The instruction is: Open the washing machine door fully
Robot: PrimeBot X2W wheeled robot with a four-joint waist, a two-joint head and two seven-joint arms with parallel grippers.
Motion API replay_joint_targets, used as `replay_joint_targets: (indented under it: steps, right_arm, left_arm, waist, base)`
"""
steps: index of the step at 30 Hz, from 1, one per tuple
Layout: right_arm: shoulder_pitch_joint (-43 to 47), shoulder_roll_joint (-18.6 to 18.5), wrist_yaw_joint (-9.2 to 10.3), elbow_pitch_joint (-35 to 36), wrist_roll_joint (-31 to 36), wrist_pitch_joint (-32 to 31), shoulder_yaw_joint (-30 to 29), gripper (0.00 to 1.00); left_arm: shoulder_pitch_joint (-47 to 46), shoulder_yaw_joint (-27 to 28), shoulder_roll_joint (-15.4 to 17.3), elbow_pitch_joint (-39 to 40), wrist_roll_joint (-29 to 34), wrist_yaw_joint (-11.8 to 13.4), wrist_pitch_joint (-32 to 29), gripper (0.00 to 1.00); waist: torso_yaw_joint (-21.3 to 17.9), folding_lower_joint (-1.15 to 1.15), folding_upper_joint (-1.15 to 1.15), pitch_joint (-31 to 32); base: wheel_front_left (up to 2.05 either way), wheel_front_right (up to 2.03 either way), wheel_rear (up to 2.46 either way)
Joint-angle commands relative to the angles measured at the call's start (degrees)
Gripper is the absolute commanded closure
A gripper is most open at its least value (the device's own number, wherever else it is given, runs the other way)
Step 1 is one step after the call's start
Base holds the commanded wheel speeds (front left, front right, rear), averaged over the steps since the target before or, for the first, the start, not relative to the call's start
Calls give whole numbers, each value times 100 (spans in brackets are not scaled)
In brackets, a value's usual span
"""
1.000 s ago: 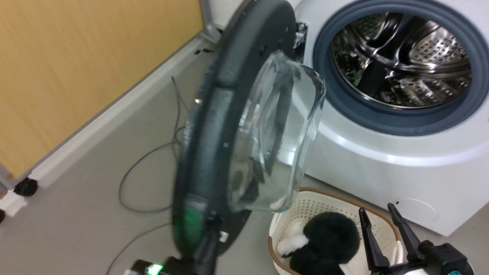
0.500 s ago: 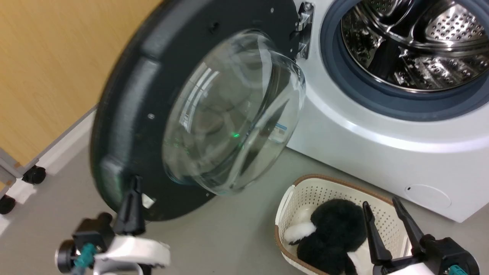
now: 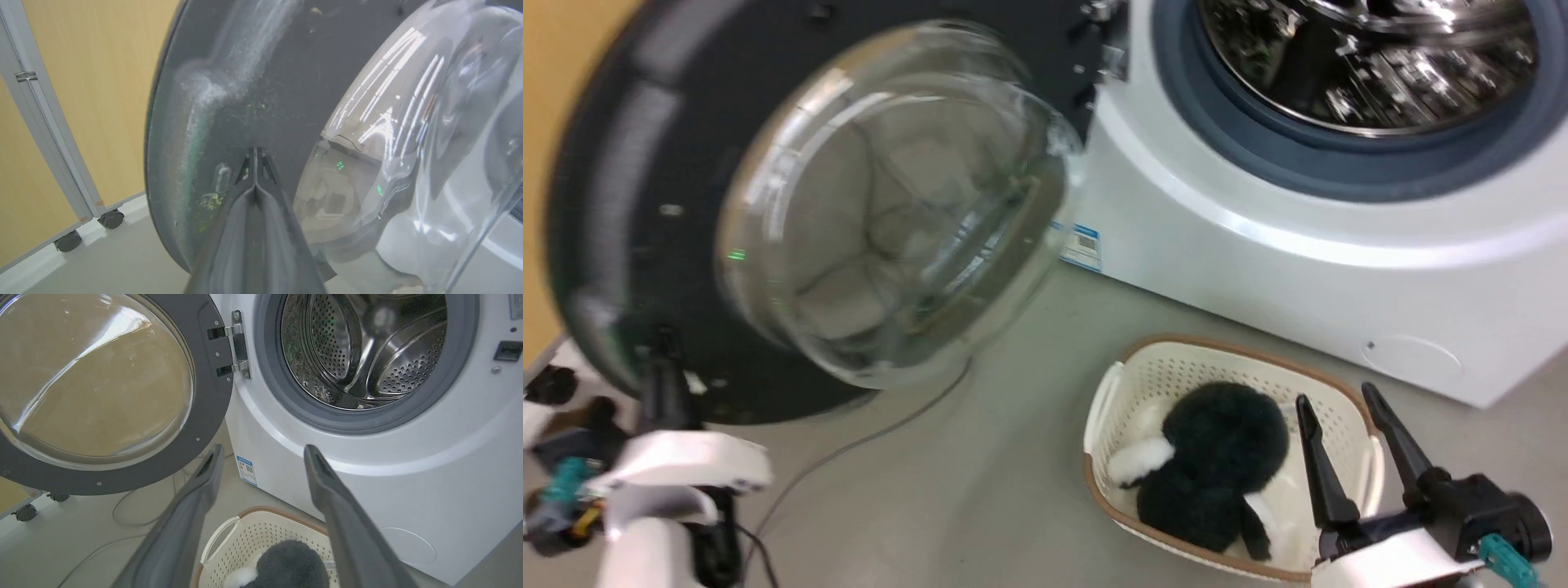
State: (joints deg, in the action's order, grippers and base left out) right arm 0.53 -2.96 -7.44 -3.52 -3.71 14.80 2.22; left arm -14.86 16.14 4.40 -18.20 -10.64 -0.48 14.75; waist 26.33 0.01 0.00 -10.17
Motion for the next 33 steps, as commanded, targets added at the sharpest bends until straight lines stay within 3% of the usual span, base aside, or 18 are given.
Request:
replay_joint_targets:
  steps: [1, 22, 28, 33]
  right_arm:
    - [-150, 8, -5, 29, 73, 19, -32, 0]
    - [-531, 8, -5, 122, 199, 19, -179, 0]
    - [-568, 8, -5, 134, 179, 19, -265, 0]
    - [-570, 8, -5, 151, 113, 19, -306, 0]
  left_arm:
    - [-212, 234, 117, -127, -20, -49, 25, 100]
    - [-1444, 1576, 1073, -1559, 36, -414, 25, 100]
    - [-1413, 1769, 986, -1395, 113, -483, 25, 100]
    - [-1084, 1996, 682, -687, 114, -584, 25, 100]
  waist:
    - [-222, -1, 0, -200]
    - [-951, -1, 0, -930]
    - [-970, -1, 0, -934]
    - [-995, -1, 0, -774]
  base:
    - [0, 0, 0]
    - [0, 0, 0]
    - [0, 0, 0]
    - [0, 0, 0]
